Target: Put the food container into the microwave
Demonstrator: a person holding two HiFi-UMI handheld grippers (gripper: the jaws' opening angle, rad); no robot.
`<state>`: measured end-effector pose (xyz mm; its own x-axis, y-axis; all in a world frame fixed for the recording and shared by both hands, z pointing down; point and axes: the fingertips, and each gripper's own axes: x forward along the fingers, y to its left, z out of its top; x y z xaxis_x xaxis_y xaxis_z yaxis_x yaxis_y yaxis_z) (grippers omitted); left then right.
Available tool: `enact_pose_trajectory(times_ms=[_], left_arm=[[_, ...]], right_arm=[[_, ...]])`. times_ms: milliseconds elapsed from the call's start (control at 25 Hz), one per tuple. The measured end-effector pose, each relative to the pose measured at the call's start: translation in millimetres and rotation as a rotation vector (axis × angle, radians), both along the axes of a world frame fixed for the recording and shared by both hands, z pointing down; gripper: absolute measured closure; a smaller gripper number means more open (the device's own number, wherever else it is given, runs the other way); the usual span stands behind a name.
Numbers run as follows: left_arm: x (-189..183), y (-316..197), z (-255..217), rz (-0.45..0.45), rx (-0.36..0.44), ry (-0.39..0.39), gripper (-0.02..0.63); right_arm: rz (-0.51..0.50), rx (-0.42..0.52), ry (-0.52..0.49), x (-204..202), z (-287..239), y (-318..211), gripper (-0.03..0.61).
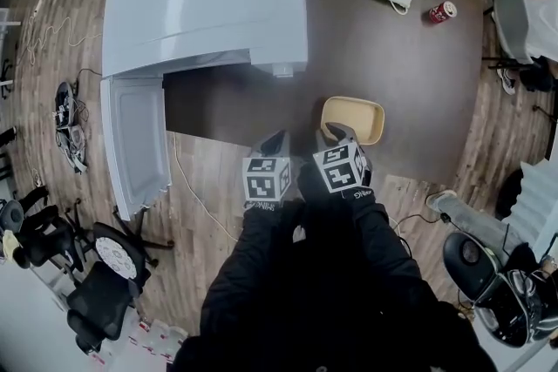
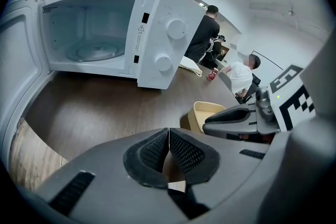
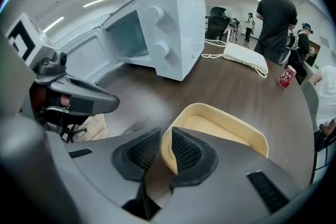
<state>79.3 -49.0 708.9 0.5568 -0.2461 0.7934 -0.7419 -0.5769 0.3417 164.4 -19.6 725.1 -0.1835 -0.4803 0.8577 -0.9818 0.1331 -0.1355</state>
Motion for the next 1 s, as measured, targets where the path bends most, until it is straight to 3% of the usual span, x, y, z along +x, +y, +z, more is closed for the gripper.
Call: enact_pose_trajectory(times_ms=[440,1000], left_arm=[[-10,-1,13,-0.026,-0.032,-0.017,0.580],[-22,7,15,-0.049,-0.037,-0.023,0.580]], right_arm=[[-0.009,-0.079,0.032,-5,21,6,0.494],[-0.077,-0.049,0.182,-1,12,15,0.541]])
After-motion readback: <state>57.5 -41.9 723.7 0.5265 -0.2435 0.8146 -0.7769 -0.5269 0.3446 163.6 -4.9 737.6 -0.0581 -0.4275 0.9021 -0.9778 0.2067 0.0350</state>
